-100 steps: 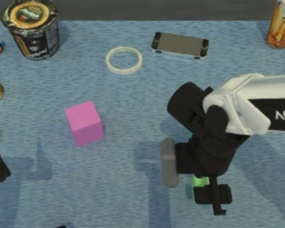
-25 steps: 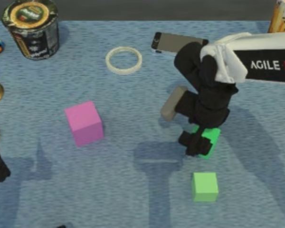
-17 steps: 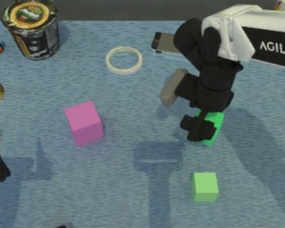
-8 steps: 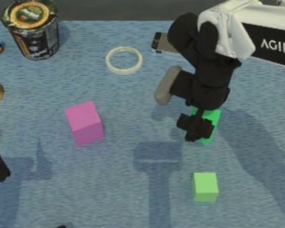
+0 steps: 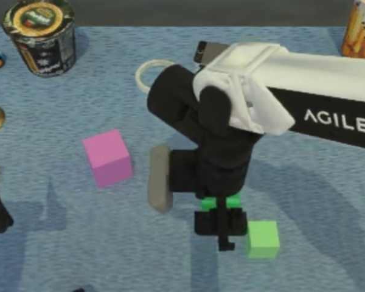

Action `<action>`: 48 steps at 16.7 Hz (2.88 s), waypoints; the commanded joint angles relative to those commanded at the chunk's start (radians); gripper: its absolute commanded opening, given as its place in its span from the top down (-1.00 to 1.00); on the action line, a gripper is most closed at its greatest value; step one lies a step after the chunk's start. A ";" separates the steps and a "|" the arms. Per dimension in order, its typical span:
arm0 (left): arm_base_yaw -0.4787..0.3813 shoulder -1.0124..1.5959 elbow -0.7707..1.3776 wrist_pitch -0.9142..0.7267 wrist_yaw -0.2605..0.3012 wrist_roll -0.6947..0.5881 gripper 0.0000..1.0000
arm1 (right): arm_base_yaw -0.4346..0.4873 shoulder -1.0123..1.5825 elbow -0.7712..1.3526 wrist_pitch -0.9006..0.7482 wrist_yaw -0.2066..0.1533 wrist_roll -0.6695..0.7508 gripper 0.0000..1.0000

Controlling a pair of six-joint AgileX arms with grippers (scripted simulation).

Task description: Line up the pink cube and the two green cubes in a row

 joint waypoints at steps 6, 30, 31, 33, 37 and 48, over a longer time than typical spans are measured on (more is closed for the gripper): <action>0.000 0.000 0.000 0.000 0.000 0.000 -1.00 | 0.006 0.005 -0.011 0.018 0.000 -0.004 1.00; 0.000 0.000 0.000 0.000 0.000 0.000 -1.00 | 0.006 0.077 -0.175 0.253 0.001 -0.003 -0.96; 0.000 0.000 0.000 0.000 0.000 0.000 -1.00 | 0.006 0.077 -0.175 0.253 0.001 -0.003 -1.00; 0.000 0.000 0.000 0.000 0.000 0.000 -1.00 | 0.006 0.077 -0.175 0.253 0.001 -0.003 -1.00; 0.000 0.000 0.000 0.000 0.000 0.000 -1.00 | 0.006 0.077 -0.175 0.253 0.001 -0.003 -1.00; 0.000 0.000 0.000 0.000 0.000 0.000 -1.00 | 0.013 -0.009 -0.020 0.010 0.000 -0.009 -1.00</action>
